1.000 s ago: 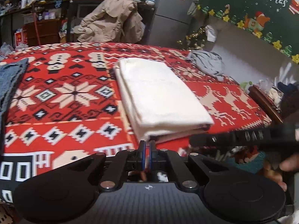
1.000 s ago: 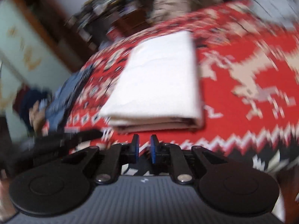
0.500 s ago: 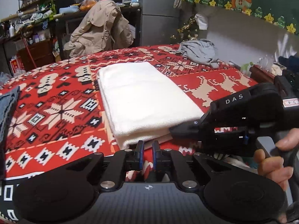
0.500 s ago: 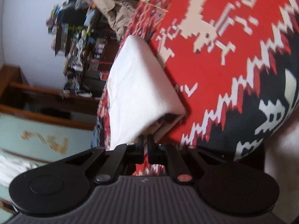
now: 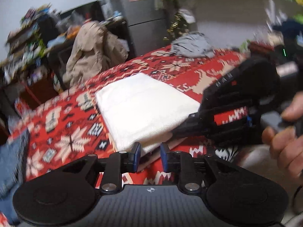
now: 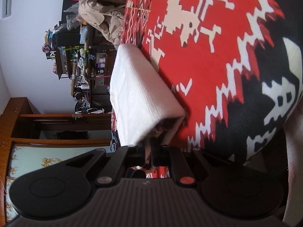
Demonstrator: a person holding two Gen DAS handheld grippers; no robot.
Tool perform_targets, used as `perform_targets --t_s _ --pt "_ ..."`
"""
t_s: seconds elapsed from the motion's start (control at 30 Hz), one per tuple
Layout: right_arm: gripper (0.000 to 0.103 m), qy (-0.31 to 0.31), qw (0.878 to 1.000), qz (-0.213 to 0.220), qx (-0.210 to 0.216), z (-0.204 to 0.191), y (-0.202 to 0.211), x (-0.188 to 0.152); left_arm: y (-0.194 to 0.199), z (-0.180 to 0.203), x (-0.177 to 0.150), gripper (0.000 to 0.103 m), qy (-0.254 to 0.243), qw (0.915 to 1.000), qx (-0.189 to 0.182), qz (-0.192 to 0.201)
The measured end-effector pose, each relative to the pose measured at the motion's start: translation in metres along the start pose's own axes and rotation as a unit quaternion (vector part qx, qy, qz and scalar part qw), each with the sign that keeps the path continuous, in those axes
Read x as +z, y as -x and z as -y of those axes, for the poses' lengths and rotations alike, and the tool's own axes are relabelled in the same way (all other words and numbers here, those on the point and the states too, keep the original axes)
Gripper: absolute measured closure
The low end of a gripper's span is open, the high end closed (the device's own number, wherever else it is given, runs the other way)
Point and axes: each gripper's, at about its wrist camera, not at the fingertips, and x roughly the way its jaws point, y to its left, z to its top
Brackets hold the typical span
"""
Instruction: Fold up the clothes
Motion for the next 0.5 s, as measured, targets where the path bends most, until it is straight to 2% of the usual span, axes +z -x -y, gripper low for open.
perform_targets --t_s 0.13,0.2,0.27,0.3,0.33,0.4,0.5 --pt "0.101 0.009 1.000 0.005 0.002 -0.004 0.006 -0.002 -0.007 0.016 -0.003 0.081 -0.083 0.9961 0.029 0.008" --pt "0.102 0.004 1.000 0.004 0.007 -0.002 0.012 -0.003 -0.010 0.020 -0.004 0.079 -0.105 0.9938 0.036 0.010" --pt "0.102 -0.004 1.000 0.002 0.010 0.001 0.016 -0.004 -0.014 0.024 -0.005 0.079 -0.121 0.9918 0.042 0.013" --pt "0.102 -0.011 1.000 0.001 0.011 0.003 0.017 -0.004 -0.016 0.025 -0.005 0.084 -0.128 0.9906 0.045 0.014" --pt "0.101 -0.013 1.000 0.000 0.010 0.004 0.017 -0.004 -0.017 0.026 -0.005 0.094 -0.133 0.9898 0.048 0.017" --pt "0.101 -0.013 1.000 -0.001 0.013 0.004 0.016 -0.004 -0.016 0.026 -0.006 0.097 -0.133 0.9894 0.053 0.026" --pt "0.095 -0.018 1.000 -0.005 0.017 0.006 0.015 -0.005 -0.012 0.024 -0.006 0.098 -0.125 0.9902 0.052 0.035"
